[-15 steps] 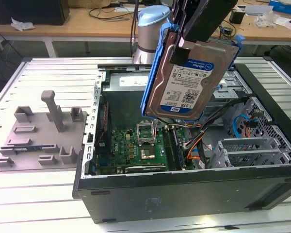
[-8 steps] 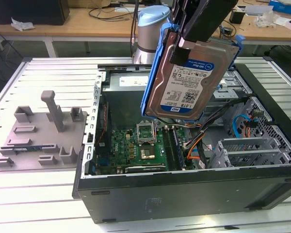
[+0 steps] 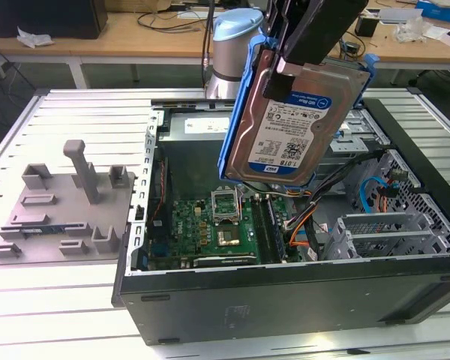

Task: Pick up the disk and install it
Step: 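Insert the disk into the insertion slot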

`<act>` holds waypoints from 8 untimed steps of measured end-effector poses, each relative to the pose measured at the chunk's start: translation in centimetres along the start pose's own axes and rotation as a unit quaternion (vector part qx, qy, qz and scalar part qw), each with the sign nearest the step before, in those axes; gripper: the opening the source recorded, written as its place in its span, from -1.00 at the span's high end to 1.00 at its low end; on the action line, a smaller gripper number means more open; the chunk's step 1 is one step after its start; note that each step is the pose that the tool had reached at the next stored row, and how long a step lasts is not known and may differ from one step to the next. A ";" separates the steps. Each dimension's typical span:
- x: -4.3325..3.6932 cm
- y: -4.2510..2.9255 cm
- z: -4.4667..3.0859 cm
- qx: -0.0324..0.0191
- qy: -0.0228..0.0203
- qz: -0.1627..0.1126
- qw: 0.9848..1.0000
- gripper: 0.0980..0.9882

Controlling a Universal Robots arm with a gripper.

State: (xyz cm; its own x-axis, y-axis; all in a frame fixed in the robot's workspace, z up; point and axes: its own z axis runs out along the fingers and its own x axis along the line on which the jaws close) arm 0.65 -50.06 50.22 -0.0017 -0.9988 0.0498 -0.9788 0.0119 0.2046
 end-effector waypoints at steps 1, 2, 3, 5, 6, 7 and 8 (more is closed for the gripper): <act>0.00 0.00 0.00 0.000 0.000 0.000 1.000 0.40; 0.00 -0.01 0.00 0.001 0.000 0.000 1.000 0.40; 0.01 0.00 -0.01 0.004 0.001 0.000 1.000 0.40; 0.00 0.00 0.01 0.018 0.006 0.002 1.000 0.40; 0.01 -0.01 0.01 0.019 0.007 0.002 1.000 0.40; 0.00 -0.01 0.01 0.020 0.007 0.002 1.000 0.40; 0.01 -0.01 0.03 0.021 0.007 0.003 1.000 0.40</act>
State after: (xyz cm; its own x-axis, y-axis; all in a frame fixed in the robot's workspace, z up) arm 0.65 -50.07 50.19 -0.0042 -0.9979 0.0648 -0.9866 0.0147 0.1625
